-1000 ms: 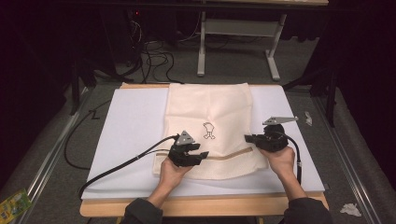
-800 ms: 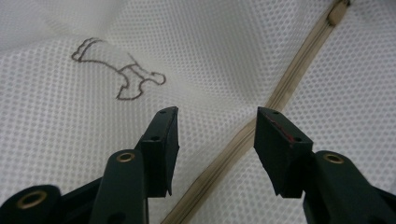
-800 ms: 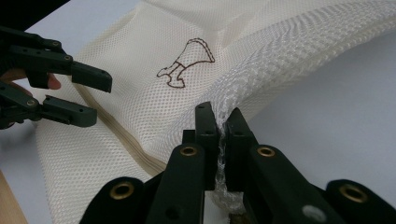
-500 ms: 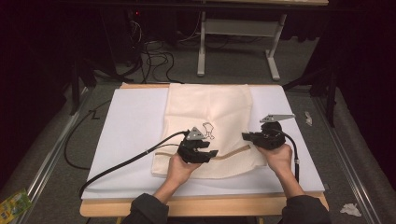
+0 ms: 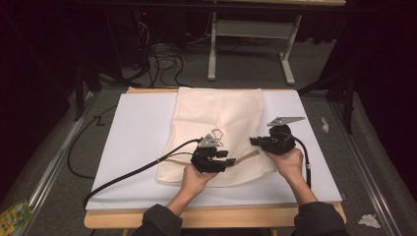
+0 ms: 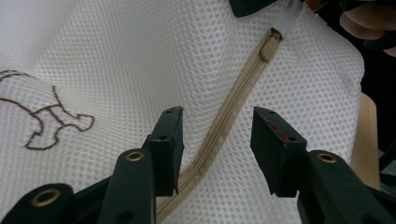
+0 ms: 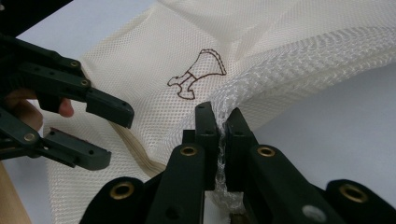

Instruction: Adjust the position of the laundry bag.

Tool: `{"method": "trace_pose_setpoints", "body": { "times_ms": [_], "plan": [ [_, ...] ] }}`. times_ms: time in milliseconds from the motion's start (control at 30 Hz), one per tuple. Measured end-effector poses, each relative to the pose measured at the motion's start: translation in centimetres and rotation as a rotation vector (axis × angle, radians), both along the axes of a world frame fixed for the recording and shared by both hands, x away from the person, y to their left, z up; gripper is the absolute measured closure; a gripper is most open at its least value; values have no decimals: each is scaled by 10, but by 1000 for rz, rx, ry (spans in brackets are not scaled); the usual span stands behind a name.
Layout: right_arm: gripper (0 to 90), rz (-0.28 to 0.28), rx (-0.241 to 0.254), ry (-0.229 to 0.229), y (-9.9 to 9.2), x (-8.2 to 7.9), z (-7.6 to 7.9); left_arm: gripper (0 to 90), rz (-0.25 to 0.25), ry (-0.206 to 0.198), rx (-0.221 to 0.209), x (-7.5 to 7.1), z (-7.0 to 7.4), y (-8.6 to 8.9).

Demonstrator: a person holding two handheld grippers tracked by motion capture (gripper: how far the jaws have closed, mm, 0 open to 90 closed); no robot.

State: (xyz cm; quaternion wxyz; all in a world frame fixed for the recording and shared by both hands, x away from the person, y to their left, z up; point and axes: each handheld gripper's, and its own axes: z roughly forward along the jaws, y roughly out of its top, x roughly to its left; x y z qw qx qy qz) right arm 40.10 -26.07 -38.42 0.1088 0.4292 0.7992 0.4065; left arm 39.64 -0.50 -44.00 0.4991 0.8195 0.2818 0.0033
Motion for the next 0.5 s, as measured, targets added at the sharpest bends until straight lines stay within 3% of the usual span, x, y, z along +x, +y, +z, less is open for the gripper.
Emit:
{"method": "trace_pose_setpoints", "body": {
  "times_ms": [33,133,267,333,500],
  "plan": [
    [883,4,12,0,1,-1,0,523,0,-28,31,-2,0,-4],
    [883,11,11,0,2,0,-2,515,-20,-52,27,-5,2,-8],
    [883,17,20,5,4,2,-5,527,-25,-34,18,-5,1,-11],
    [883,22,40,10,4,2,-6,538,-37,-42,39,-5,2,-14],
    [882,31,53,10,5,2,-11,565,-61,-52,28,-5,6,-25]
  ]
}}
